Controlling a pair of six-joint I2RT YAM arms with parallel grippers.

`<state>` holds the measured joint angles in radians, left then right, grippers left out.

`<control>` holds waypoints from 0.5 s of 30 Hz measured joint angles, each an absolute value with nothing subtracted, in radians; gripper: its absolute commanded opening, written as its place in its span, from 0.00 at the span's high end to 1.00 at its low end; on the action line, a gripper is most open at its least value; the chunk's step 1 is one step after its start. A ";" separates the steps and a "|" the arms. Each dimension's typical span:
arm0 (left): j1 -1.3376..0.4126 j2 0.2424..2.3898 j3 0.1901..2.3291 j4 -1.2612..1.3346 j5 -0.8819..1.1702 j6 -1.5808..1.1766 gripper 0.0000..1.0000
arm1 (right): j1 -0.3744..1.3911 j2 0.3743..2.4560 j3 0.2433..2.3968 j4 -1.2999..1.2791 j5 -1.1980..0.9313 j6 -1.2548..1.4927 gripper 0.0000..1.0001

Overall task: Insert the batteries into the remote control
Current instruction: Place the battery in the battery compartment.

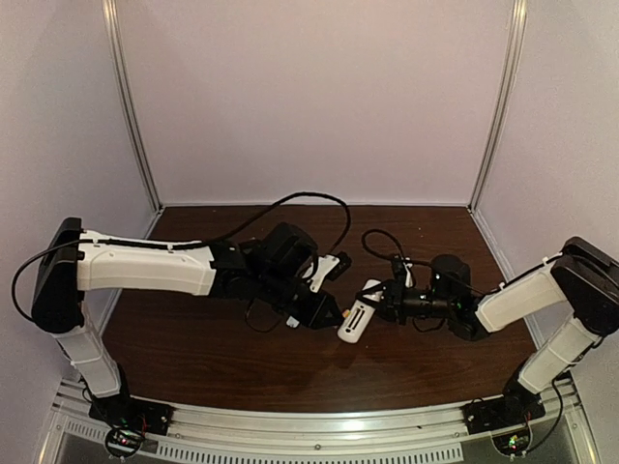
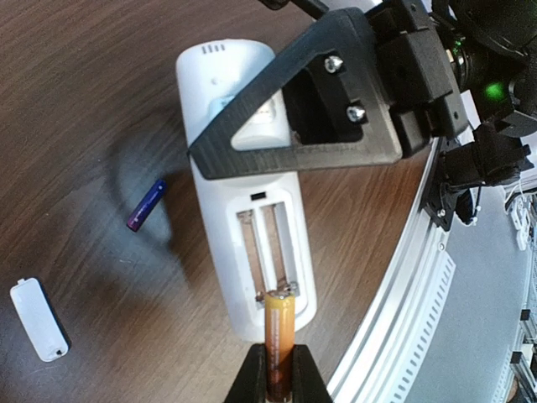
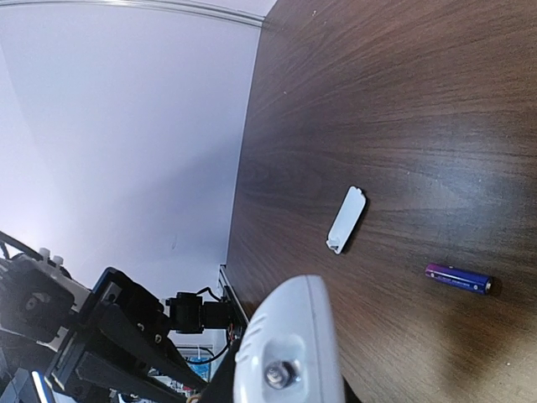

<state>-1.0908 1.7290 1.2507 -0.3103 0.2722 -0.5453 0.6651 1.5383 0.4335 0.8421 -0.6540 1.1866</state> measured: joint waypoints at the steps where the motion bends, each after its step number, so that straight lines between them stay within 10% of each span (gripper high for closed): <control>1: -1.097 1.737 1.255 -0.308 0.272 -0.553 1.00 | 0.671 1.546 0.434 0.847 -0.650 1.192 1.00; 15: -1.114 1.800 1.276 -0.319 0.237 -0.627 1.00 | 0.735 1.581 0.434 0.879 -0.578 1.230 1.00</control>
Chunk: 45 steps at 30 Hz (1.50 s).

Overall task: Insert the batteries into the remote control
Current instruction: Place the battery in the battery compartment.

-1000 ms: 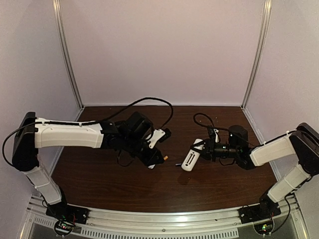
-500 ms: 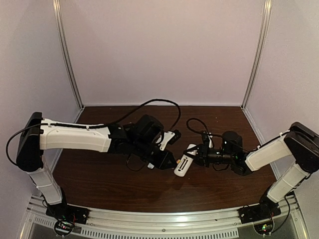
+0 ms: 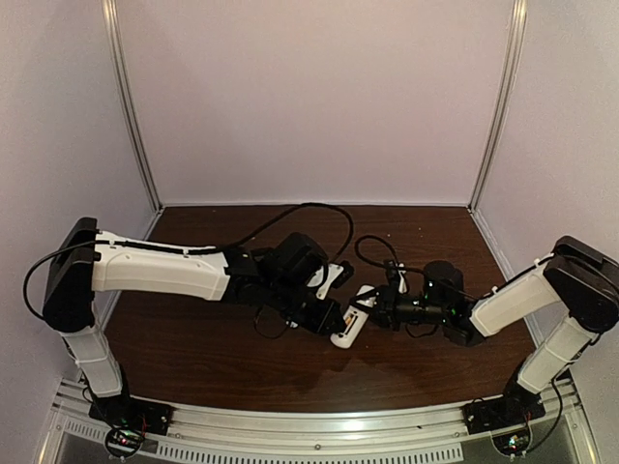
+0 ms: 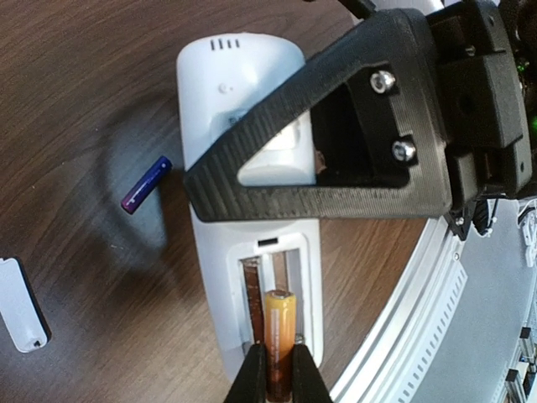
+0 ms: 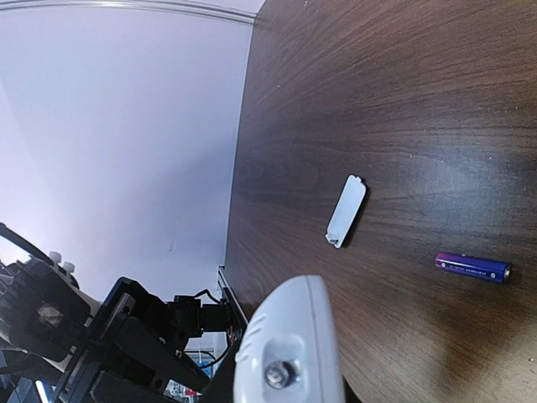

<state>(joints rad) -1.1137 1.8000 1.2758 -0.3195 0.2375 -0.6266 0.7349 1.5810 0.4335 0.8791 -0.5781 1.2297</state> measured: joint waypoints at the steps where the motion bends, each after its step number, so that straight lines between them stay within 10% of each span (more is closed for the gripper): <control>1: -1.114 1.802 1.278 -0.321 0.233 -0.631 1.00 | 0.737 1.581 0.434 0.878 -0.574 1.231 1.00; 24: -1.115 1.866 1.349 -0.397 0.179 -0.694 1.00 | 0.758 1.581 0.416 0.870 -0.490 1.258 1.00; 45: -1.119 1.906 1.402 -0.451 0.149 -0.707 0.77 | 0.763 1.612 0.414 0.888 -0.471 1.289 1.00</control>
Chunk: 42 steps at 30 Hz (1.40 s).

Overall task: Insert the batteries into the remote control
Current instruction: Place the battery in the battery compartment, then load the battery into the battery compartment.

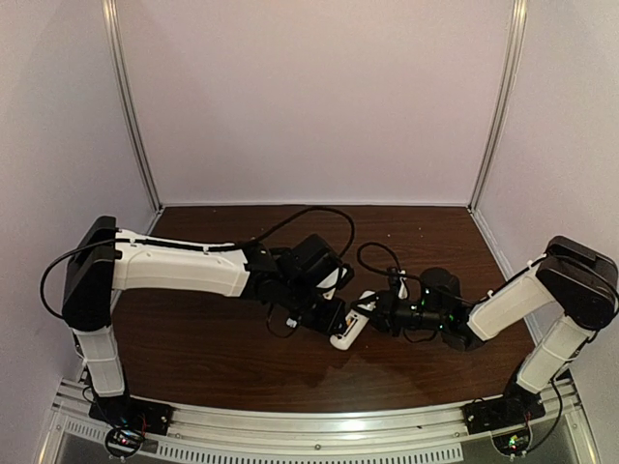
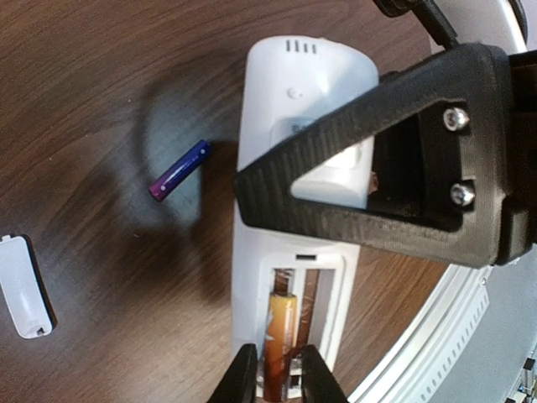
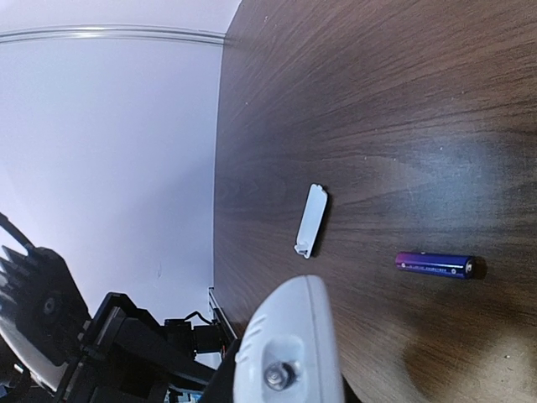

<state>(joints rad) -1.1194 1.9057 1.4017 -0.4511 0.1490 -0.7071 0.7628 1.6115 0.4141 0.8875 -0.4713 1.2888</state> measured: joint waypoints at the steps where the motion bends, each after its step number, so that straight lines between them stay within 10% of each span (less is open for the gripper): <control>1: -1.119 1.906 1.402 -0.455 0.144 -0.707 0.77 | 0.763 1.614 0.413 0.890 -0.474 1.291 1.00; 17: -1.118 1.909 1.407 -0.468 0.135 -0.696 0.61 | 0.765 1.616 0.406 0.937 -0.499 1.314 1.00; 27: -1.108 1.869 1.388 -0.423 0.134 -0.675 0.39 | 0.768 1.618 0.403 0.953 -0.520 1.317 1.00; 33: -1.107 1.764 1.332 -0.373 0.134 -0.584 0.10 | 0.768 1.619 0.401 0.957 -0.531 1.317 1.00; 42: -1.092 1.406 1.020 -0.169 0.188 -0.288 0.26 | 0.768 1.619 0.402 0.949 -0.618 1.315 1.00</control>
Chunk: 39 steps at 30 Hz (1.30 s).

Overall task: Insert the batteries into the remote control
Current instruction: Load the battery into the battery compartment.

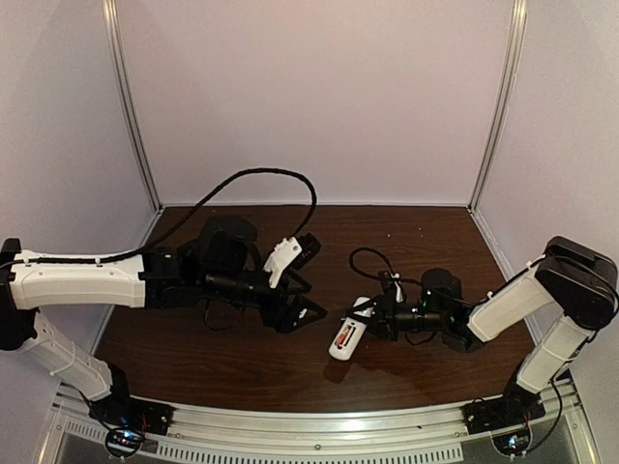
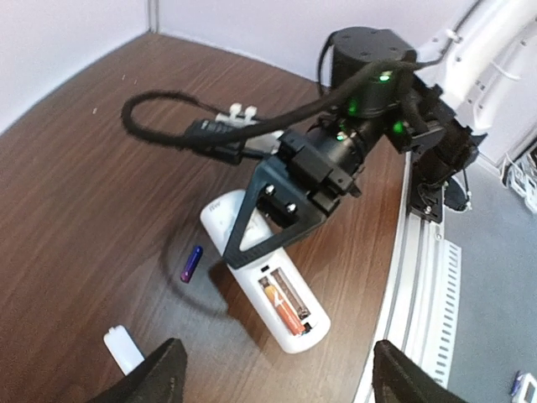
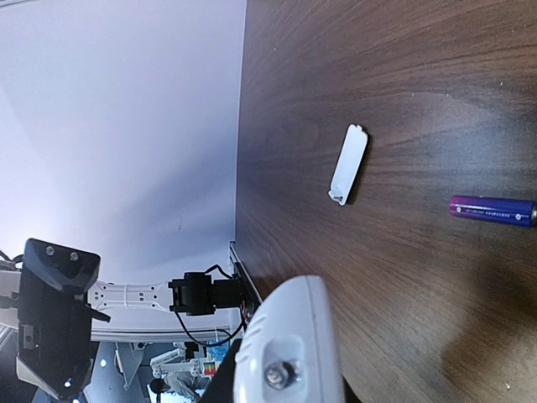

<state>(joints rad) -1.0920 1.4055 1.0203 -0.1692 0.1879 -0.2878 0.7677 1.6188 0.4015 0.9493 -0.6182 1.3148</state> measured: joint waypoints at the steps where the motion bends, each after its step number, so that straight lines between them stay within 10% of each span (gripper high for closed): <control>1: -1.092 1.390 1.004 -0.147 0.203 -0.247 0.27 | 0.768 1.619 0.403 0.944 -0.632 1.313 1.00; 14: -1.168 1.380 0.903 -0.064 0.354 0.228 0.57 | 0.768 1.552 0.502 0.732 -0.772 1.222 1.00; 39: -1.248 1.576 0.999 -0.149 0.283 0.504 0.70 | 0.791 1.545 0.514 0.640 -0.818 1.177 1.00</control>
